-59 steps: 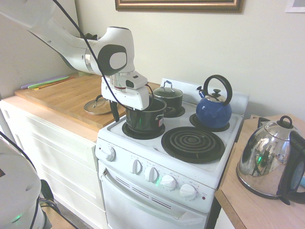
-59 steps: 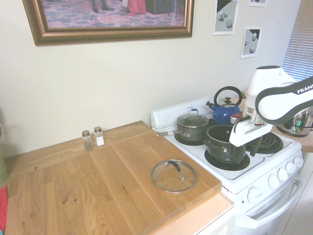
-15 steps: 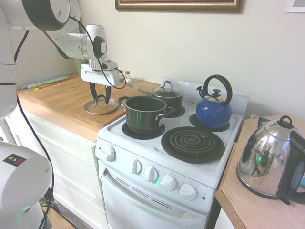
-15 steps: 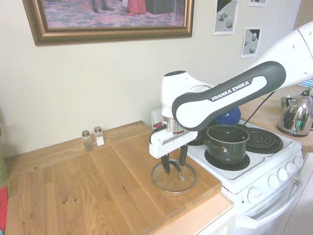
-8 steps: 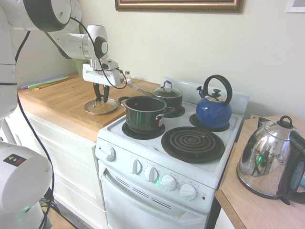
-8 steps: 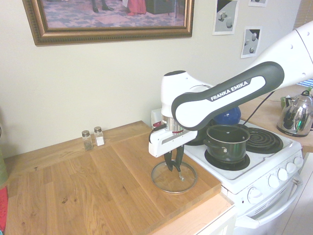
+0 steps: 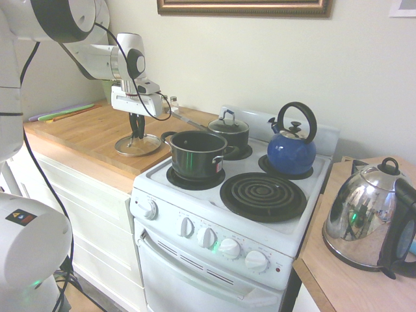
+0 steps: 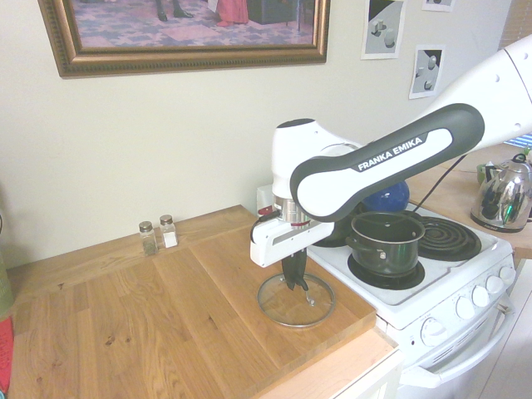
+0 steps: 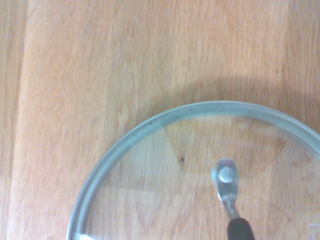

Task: Cover the lid of the pot

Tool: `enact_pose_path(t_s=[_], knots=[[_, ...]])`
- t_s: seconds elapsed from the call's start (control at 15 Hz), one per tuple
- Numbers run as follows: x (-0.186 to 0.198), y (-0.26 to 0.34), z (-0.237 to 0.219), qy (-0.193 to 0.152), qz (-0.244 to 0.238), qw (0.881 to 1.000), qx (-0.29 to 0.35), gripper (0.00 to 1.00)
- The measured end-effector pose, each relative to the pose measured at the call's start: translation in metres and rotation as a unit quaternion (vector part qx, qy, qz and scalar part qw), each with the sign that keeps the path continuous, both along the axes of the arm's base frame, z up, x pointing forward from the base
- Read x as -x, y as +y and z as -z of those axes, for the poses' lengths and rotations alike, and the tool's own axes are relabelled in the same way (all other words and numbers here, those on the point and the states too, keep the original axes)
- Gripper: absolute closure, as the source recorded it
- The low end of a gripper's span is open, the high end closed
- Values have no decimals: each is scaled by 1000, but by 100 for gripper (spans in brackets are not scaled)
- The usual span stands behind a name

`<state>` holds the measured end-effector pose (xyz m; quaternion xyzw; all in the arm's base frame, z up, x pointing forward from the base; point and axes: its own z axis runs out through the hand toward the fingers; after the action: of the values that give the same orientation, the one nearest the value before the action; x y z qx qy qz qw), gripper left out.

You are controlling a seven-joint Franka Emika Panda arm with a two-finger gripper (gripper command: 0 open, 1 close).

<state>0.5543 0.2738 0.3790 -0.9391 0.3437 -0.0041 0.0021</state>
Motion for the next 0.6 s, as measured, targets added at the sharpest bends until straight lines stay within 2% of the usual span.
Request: enact_pose_path(t_s=[0.2, 0.6], knots=[[8, 10, -39, -26, -2, 1000, -8, 100], [18, 8, -170, -65, 8, 998, -21, 100]])
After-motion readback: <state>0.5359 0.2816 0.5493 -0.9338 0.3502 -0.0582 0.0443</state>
